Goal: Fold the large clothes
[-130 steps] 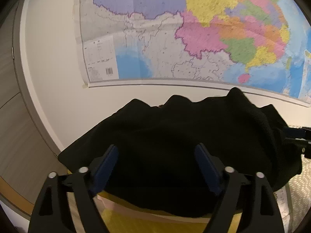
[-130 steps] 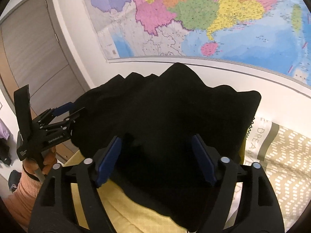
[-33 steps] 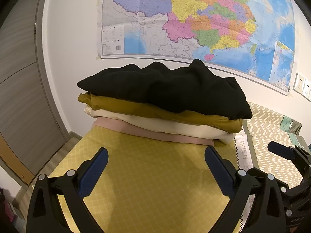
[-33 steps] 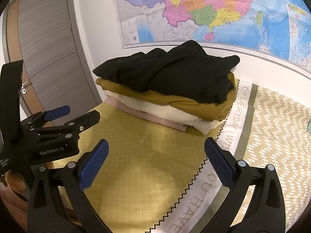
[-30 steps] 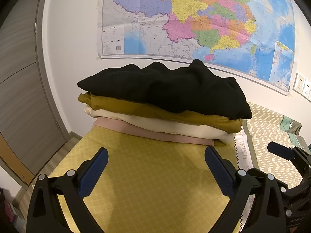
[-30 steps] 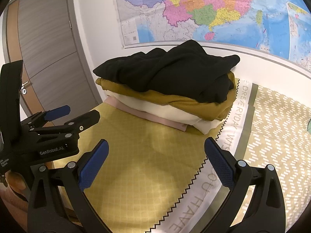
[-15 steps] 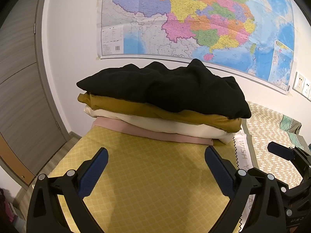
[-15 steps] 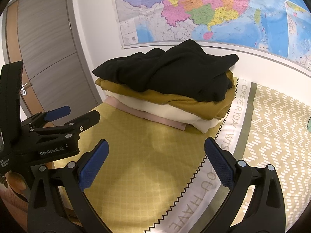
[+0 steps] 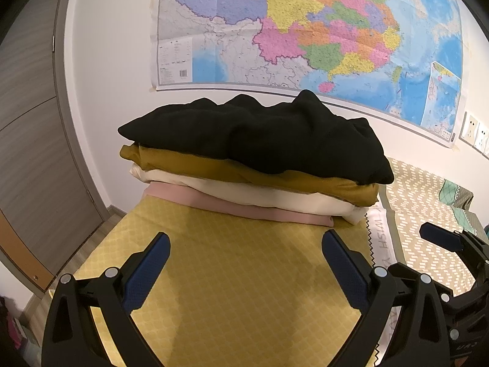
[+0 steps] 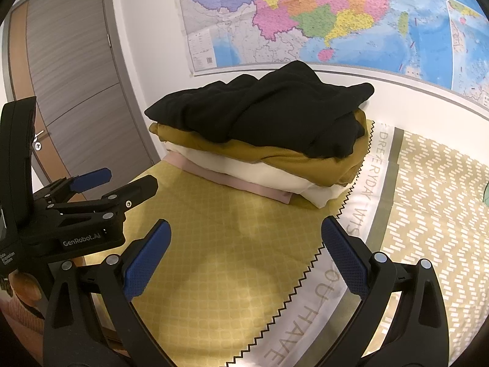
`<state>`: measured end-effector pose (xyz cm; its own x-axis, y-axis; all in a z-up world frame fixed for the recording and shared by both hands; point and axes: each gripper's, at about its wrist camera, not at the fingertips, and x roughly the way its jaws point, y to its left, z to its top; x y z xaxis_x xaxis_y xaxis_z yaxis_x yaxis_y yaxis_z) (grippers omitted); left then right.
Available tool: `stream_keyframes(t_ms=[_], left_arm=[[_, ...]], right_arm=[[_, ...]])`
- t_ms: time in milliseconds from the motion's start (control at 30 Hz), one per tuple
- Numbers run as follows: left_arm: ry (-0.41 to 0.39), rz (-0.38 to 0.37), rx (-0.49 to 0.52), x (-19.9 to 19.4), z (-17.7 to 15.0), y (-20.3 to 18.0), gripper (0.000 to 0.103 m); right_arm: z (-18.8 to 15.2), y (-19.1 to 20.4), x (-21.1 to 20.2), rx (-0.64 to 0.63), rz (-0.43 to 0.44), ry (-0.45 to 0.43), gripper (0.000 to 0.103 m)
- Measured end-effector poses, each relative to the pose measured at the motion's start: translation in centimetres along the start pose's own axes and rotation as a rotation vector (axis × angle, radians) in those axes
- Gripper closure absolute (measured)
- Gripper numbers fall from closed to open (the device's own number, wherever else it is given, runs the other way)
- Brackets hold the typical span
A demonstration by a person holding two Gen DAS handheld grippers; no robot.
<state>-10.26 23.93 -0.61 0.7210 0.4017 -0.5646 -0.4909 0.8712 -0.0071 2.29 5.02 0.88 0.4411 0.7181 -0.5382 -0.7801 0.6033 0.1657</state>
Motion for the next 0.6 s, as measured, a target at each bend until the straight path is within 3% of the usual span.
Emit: stream_keyframes(t_ms=[600], left_arm=[[0.005, -0.001, 0.004, -0.01, -0.09, -0.29, 0.007]], right_arm=[[0.15, -0.09, -0.08, 0.004, 0.001, -0.002, 0.006]])
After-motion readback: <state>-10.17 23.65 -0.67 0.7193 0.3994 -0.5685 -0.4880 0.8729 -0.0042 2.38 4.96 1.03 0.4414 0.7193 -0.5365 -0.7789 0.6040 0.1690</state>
